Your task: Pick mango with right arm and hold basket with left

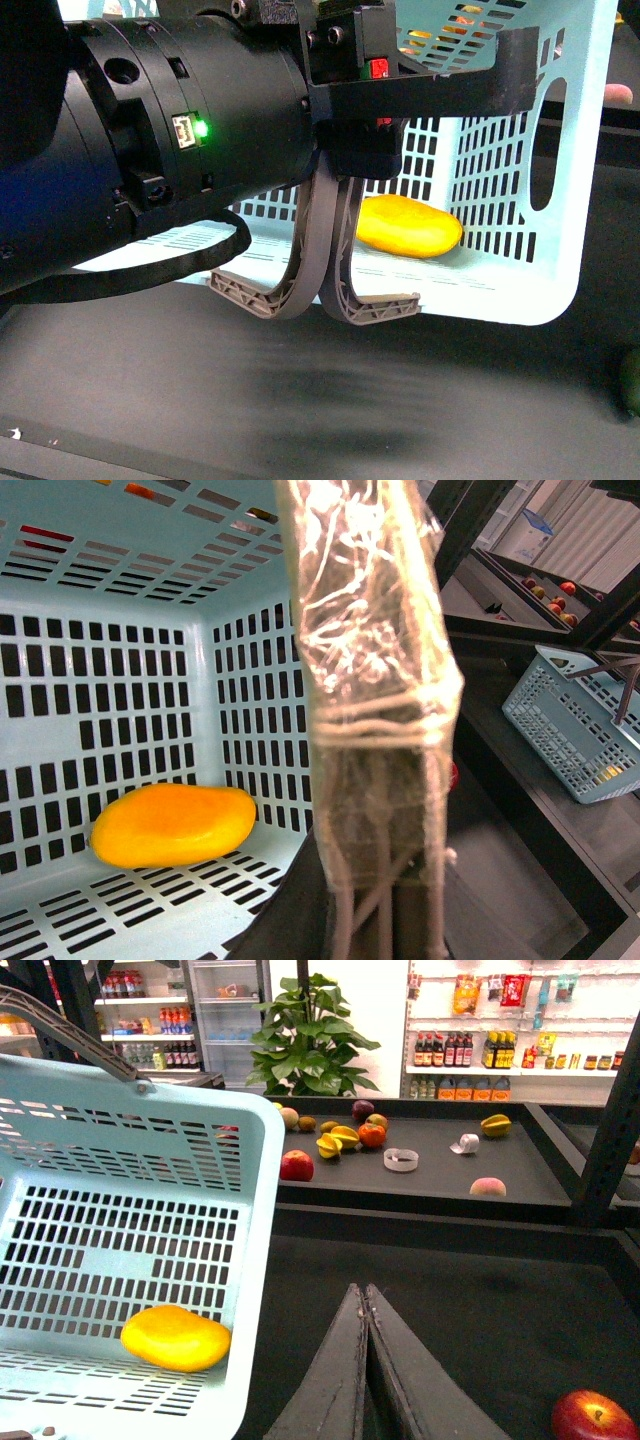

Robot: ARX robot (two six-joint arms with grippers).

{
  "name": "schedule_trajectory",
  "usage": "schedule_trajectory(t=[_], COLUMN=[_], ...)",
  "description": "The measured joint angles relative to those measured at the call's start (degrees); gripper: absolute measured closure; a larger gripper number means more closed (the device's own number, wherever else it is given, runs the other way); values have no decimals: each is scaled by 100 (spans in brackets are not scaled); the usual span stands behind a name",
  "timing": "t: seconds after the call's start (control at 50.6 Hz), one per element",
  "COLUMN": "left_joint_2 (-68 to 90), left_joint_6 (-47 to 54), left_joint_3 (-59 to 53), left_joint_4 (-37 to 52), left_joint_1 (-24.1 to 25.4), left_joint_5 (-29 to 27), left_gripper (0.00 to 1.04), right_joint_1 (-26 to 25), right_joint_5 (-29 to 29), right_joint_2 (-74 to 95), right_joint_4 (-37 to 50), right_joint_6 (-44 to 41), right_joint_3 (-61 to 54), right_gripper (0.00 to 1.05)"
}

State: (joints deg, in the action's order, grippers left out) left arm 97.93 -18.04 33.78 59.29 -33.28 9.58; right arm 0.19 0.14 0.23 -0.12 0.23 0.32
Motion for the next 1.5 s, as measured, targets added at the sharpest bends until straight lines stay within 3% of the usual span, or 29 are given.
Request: schedule_trajectory(t=[0.237,0.297,0.415,0.554,0.85,0.87,0.949,1.068,1.266,1.503], left_joint_2=[0,0,0,0,0,11,232,498,754,1213], left_joint_6=[0,0,0,2,4,96,262,52,-1172,-3523], left_joint_3=[0,0,0,0,0,0,107,514,1176,2011], left_joint_4=[0,0,0,0,2,46,133,-26,-1088,-2382], left_joint_1=[0,0,0,0,-4,-57,-297,-284,105,570], left_joint_5=[0,0,0,0,-39,-282,-2094,-3320,-4079,-4052], left_gripper=[97,97,97,97,97,97,97,97,97,97], right_joint_1=[0,0,0,0,0,0,-2,-2,-2,-2], right_joint_5=[0,-2,0,0,-2,0,-7,0,-2,-2], right_joint_2=[0,0,0,0,0,0,0,0,0,0], right_joint_4=[0,0,0,0,0,0,0,0,0,0], right_joint_6=[0,-7,-7,-7,-2,-4,-4,-4,-4,-4], right_joint_3=[0,0,0,0,0,0,0,0,0,0], right_gripper=[103,98,81,49,6,6,8,8,8,8])
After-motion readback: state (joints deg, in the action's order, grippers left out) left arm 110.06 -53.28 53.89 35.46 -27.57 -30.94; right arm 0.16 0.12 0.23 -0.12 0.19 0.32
